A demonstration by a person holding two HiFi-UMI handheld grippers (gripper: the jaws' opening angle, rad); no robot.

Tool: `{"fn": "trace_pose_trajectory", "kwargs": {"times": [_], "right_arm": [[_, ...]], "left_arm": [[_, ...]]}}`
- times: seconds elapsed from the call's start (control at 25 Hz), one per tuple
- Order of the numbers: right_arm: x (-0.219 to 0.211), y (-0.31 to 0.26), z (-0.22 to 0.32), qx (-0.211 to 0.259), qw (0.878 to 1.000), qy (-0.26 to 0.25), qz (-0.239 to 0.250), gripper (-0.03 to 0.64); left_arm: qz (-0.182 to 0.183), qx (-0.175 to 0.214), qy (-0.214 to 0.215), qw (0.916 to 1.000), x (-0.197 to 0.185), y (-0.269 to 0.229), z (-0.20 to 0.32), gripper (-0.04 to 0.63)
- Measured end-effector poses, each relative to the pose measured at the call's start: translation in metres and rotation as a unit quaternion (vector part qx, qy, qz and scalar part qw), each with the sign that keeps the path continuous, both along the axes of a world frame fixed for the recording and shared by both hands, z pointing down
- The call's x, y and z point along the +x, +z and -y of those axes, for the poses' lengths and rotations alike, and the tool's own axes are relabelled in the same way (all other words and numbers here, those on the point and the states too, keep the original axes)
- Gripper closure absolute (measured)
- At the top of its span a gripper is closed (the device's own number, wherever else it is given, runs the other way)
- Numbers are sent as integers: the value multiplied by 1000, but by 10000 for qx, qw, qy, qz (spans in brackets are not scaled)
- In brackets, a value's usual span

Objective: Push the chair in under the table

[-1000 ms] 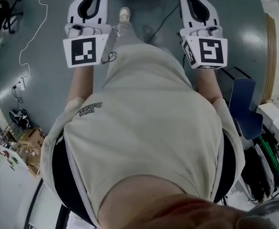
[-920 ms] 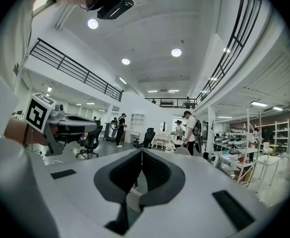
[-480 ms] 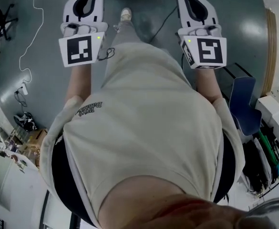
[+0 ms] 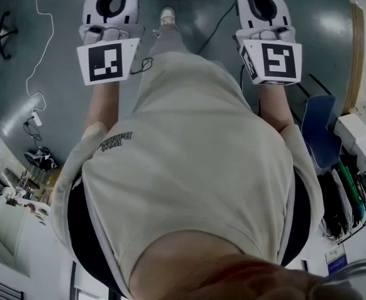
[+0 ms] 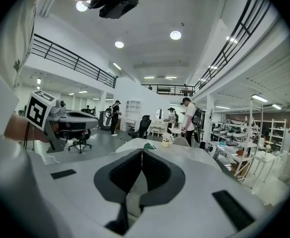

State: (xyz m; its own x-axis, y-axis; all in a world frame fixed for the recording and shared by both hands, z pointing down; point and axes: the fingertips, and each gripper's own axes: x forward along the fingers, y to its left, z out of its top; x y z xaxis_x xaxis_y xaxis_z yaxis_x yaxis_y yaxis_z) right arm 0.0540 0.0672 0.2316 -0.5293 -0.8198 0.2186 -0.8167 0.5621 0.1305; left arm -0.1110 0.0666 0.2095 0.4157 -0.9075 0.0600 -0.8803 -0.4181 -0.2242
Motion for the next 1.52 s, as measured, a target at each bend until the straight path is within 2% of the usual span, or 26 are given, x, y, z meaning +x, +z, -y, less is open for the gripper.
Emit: {"fn": "trace_pose_trajectory", "kwargs": {"times": [0.16, 0.52, 0.68, 0.76, 1.0, 1.24, 1.36, 1.52], "right_arm": [[-16, -7, 33, 75, 9996, 128, -235, 606], [-56, 0, 104, -76, 9985, 427, -335, 607], [-64, -9, 128, -326, 9979, 533, 153, 607], [-68, -15, 137, -283, 9974, 636, 175, 606], [-62, -23, 151, -262, 9966, 780, 67, 607], [-56, -22, 161, -260, 9971, 709, -7, 607], [-52, -19, 166, -316, 9978, 586, -40, 607], [-45, -14, 179, -352, 9986, 387, -93, 606]], "left_arm": [[6, -107, 233, 9997, -10, 4, 34, 584], [-85, -277, 784, 9965, -29, 13, 106, 584], [-111, -305, 999, 9945, -34, 11, 131, 584], [-99, -346, 1070, 9936, -37, 11, 139, 584], [-118, -354, 1179, 9923, -34, 5, 152, 584], [-93, -351, 1192, 9922, -22, 3, 160, 584], [159, -409, 1008, 9939, -21, 7, 165, 584], [176, -593, 842, 9945, -19, 16, 171, 584]]}}
